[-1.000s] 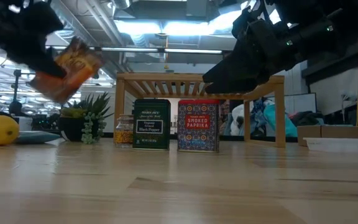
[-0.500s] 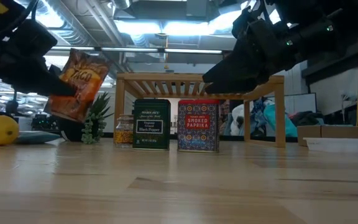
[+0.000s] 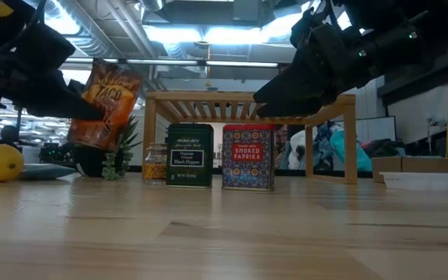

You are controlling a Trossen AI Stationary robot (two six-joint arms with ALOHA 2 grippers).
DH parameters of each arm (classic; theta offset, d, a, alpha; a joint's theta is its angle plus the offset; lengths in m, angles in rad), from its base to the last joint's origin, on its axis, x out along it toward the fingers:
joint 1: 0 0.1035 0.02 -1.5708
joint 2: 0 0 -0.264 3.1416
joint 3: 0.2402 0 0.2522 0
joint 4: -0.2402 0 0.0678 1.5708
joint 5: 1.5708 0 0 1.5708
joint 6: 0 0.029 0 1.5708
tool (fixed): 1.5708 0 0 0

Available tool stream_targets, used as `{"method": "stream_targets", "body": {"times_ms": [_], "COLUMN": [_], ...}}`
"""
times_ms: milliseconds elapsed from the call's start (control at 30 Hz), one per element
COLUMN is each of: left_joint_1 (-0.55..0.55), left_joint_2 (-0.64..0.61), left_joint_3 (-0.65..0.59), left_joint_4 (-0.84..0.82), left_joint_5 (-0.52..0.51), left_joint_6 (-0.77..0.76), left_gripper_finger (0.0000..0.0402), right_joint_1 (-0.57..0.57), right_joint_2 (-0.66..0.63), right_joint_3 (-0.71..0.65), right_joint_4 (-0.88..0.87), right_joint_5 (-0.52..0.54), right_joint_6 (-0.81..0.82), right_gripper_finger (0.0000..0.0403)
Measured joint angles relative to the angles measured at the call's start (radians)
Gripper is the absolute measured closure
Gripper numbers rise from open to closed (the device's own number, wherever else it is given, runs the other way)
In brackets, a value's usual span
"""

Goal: Shelf spices
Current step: Remove the orange seasoning pack from the shelf

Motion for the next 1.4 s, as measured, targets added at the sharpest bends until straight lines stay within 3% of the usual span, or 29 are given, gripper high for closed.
{"method": "stream_targets", "body": {"times_ms": [800, 1100, 1400], "left_joint_1": [0.000, 0.000, 0.000], "left_joint_2": [0.411, 0.464, 0.466], "left_joint_3": [-0.001, -0.001, -0.001], "left_joint_4": [0.304, 0.307, 0.304], "left_joint_5": [0.000, -0.002, -0.001], "left_joint_6": [-0.008, -0.058, -0.073], "left_gripper_finger": [0.0373, 0.0340, 0.0342], "right_joint_1": [0.000, 0.000, 0.000], "right_joint_2": [0.000, 0.000, 0.000], "right_joint_3": [0.000, 0.000, 0.000], "right_joint_4": [0.000, -0.001, -0.001], "right_joint_5": [0.000, 0.000, 0.000], "right_joint_6": [0.000, 0.000, 0.000], "right_gripper_finger": [0.0036, 0.0036, 0.0036]}}
